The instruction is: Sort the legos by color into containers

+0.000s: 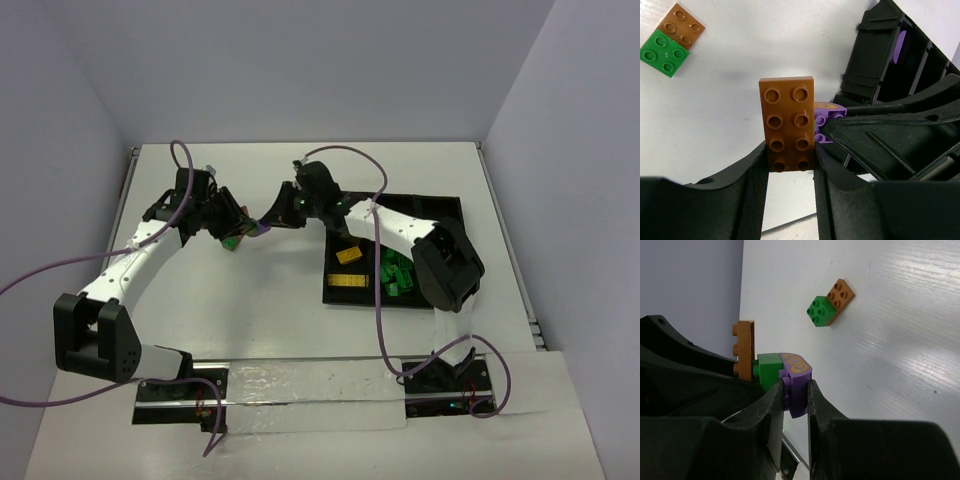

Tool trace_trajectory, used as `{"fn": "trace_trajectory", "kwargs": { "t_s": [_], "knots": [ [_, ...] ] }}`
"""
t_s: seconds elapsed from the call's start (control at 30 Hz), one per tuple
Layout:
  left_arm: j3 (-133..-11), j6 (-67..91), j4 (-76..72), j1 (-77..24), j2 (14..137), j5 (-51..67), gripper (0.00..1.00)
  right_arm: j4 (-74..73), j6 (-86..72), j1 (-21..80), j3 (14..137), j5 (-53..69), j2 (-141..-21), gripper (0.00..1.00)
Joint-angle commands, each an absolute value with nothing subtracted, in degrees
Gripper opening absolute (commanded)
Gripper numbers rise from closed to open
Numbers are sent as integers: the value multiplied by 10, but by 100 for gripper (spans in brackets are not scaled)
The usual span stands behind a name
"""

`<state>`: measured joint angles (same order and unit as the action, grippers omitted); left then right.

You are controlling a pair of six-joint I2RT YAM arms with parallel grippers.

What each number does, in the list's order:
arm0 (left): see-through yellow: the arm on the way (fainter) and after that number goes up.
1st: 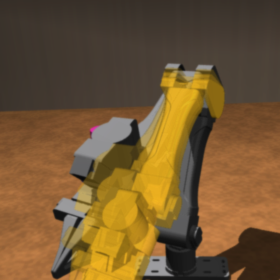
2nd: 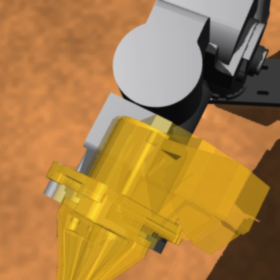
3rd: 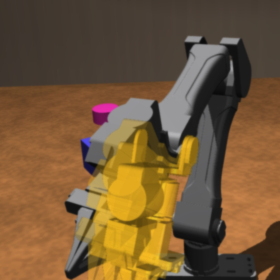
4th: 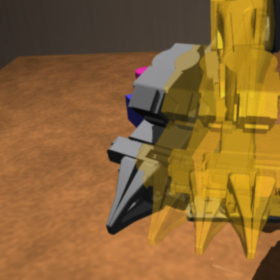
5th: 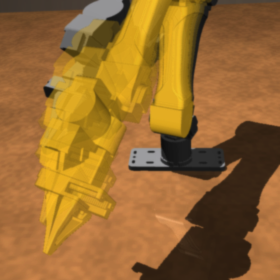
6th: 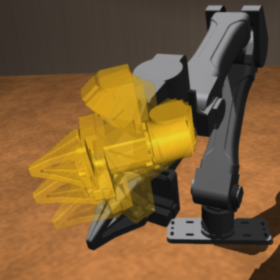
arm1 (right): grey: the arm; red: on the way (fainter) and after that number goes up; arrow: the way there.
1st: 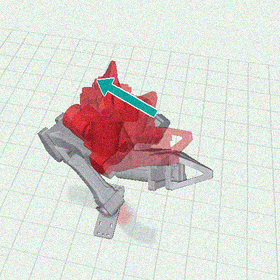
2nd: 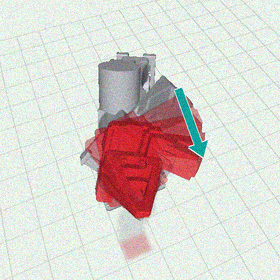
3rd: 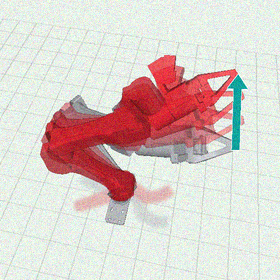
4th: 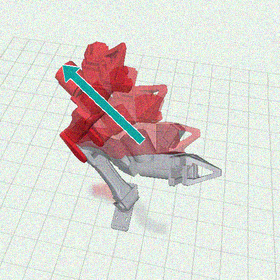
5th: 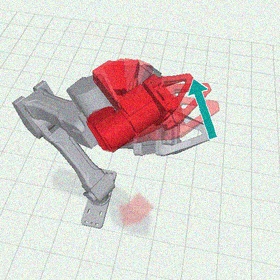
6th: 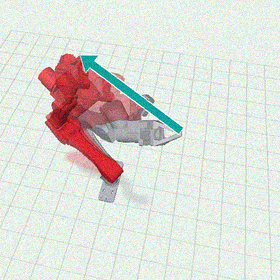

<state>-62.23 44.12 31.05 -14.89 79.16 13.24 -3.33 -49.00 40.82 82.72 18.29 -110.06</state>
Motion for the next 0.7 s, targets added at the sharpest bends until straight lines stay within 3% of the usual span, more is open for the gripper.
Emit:
{"fn": "trace_trajectory", "kwargs": {
  "t_s": [0.0,0.4,0.67],
  "knots": [
    [-651,433,303,-153,773,139,0,4,-497,397,815,171,-1084,0],
    [-659,423,320,-152,776,103,0,-84,-438,374,769,53,-1035,0],
    [-721,418,378,-155,913,-78,0,-118,-401,370,722,-31,-960,0]
  ]
}}
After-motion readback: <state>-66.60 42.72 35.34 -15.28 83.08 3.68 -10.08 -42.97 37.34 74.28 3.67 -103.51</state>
